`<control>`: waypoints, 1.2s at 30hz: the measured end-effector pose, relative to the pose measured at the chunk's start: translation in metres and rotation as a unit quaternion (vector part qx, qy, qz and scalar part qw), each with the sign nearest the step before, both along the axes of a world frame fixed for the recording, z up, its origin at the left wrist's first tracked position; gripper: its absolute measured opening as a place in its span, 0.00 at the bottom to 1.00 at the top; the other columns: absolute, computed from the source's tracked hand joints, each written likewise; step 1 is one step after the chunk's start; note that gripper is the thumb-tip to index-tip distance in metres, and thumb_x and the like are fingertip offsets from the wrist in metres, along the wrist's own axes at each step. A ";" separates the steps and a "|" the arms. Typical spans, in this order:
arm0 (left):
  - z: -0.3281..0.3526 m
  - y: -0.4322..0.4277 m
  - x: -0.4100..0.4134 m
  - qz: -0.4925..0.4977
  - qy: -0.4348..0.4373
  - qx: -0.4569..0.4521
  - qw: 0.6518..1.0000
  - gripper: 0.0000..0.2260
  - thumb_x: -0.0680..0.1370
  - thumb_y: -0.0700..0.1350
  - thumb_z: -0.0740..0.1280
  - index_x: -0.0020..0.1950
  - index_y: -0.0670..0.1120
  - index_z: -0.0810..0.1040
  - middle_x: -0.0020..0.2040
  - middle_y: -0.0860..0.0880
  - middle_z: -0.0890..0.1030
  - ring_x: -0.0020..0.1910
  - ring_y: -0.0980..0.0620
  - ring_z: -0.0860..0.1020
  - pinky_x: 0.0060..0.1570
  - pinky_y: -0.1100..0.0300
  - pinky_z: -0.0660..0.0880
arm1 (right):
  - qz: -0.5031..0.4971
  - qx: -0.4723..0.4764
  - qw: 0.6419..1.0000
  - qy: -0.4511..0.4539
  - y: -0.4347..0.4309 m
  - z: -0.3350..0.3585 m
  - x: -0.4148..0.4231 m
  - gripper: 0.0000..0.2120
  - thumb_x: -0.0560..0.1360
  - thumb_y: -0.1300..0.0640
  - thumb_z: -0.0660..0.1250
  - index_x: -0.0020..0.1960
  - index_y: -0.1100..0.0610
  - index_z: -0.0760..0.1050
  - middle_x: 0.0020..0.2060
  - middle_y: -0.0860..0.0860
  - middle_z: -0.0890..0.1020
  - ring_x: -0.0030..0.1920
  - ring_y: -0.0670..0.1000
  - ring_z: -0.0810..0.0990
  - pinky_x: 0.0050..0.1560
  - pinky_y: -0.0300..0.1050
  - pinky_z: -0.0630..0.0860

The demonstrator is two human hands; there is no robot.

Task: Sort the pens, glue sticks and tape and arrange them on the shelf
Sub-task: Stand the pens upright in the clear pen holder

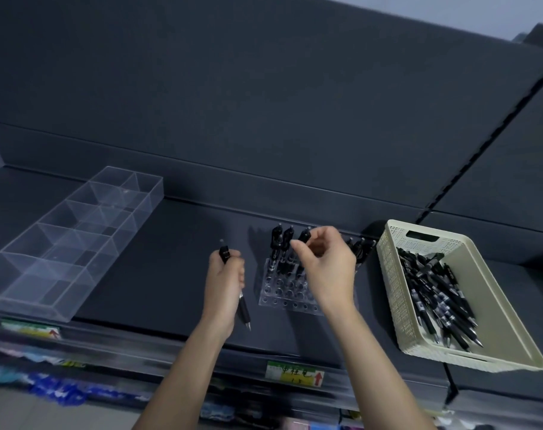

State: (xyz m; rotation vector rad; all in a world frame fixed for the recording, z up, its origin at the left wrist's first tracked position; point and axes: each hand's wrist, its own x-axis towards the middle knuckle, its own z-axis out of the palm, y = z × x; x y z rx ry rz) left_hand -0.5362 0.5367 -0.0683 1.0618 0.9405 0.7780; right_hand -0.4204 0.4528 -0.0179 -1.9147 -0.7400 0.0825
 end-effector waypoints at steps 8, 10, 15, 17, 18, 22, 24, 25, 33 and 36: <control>0.001 -0.002 -0.004 -0.009 -0.081 -0.022 0.996 0.06 0.80 0.42 0.63 0.46 0.42 0.77 0.37 0.49 0.72 0.37 0.55 0.72 0.46 0.58 0.74 | 0.027 -0.090 0.995 -0.043 0.009 -0.015 -0.002 0.11 0.72 0.54 0.73 0.45 0.57 0.72 0.35 0.47 0.79 0.37 0.49 0.79 0.40 0.43 0.76; 0.000 -0.004 -0.006 -0.010 -0.084 -0.012 0.996 0.06 0.79 0.42 0.65 0.46 0.42 0.80 0.37 0.49 0.73 0.37 0.54 0.73 0.51 0.56 0.76 | 0.028 -0.099 0.993 -0.054 0.009 -0.016 -0.003 0.11 0.72 0.54 0.72 0.46 0.59 0.73 0.36 0.48 0.79 0.38 0.51 0.79 0.41 0.44 0.76; 0.004 -0.007 -0.009 0.004 -0.074 -0.004 0.997 0.03 0.77 0.40 0.69 0.47 0.44 0.82 0.36 0.51 0.78 0.39 0.53 0.77 0.53 0.53 0.78 | 0.037 -0.120 0.988 -0.089 0.010 -0.015 -0.003 0.13 0.73 0.53 0.71 0.50 0.60 0.73 0.38 0.50 0.80 0.39 0.51 0.79 0.42 0.46 0.76; 0.005 -0.009 -0.010 0.002 -0.050 0.023 0.998 0.03 0.75 0.41 0.70 0.48 0.45 0.82 0.38 0.51 0.80 0.40 0.53 0.78 0.51 0.53 0.77 | 0.048 -0.135 0.985 -0.101 0.011 -0.013 -0.002 0.14 0.74 0.52 0.71 0.52 0.60 0.73 0.38 0.51 0.80 0.39 0.51 0.79 0.42 0.47 0.77; 0.005 -0.010 -0.011 0.003 -0.041 0.032 0.999 0.03 0.75 0.41 0.71 0.48 0.45 0.82 0.38 0.51 0.81 0.40 0.54 0.78 0.49 0.55 0.77 | 0.054 -0.148 0.982 -0.102 0.011 -0.012 -0.001 0.14 0.74 0.52 0.70 0.52 0.61 0.73 0.38 0.51 0.80 0.39 0.51 0.79 0.42 0.47 0.76; 0.008 -0.014 -0.012 0.007 -0.034 0.043 0.998 0.01 0.75 0.41 0.71 0.46 0.46 0.81 0.38 0.50 0.80 0.39 0.52 0.76 0.46 0.55 0.76 | 0.065 -0.176 0.981 -0.050 0.000 -0.012 0.003 0.12 0.73 0.58 0.72 0.54 0.60 0.76 0.44 0.52 0.82 0.45 0.50 0.80 0.48 0.44 0.77; 0.011 -0.015 -0.013 0.006 -0.049 0.045 0.998 0.02 0.75 0.40 0.71 0.45 0.47 0.81 0.39 0.49 0.81 0.40 0.51 0.77 0.48 0.53 0.76 | 0.081 -0.157 0.984 0.026 -0.011 -0.011 0.000 0.10 0.72 0.61 0.72 0.52 0.58 0.77 0.43 0.49 0.81 0.45 0.48 0.80 0.49 0.40 0.77; 0.013 -0.017 -0.013 0.001 -0.056 0.048 0.997 0.02 0.75 0.39 0.71 0.45 0.46 0.82 0.39 0.49 0.81 0.41 0.50 0.77 0.49 0.52 0.77 | 0.108 -0.148 0.980 0.077 -0.016 -0.011 -0.003 0.08 0.71 0.62 0.73 0.50 0.57 0.78 0.42 0.48 0.81 0.44 0.48 0.80 0.48 0.40 0.77; 0.023 -0.034 0.004 -0.049 -0.084 0.071 0.993 0.05 0.75 0.37 0.70 0.44 0.46 0.81 0.39 0.51 0.82 0.43 0.52 0.79 0.50 0.52 0.78 | 0.227 -0.094 0.962 0.123 -0.028 -0.010 -0.013 0.07 0.71 0.65 0.71 0.41 0.55 0.79 0.36 0.48 0.82 0.36 0.44 0.79 0.42 0.38 0.78; 0.020 -0.034 0.007 -0.044 -0.073 0.070 0.994 0.03 0.75 0.38 0.70 0.46 0.45 0.81 0.39 0.52 0.82 0.43 0.53 0.80 0.50 0.53 0.78 | 0.220 -0.135 0.964 0.056 -0.034 -0.007 -0.012 0.08 0.72 0.65 0.68 0.41 0.52 0.76 0.35 0.46 0.79 0.35 0.43 0.76 0.39 0.35 0.76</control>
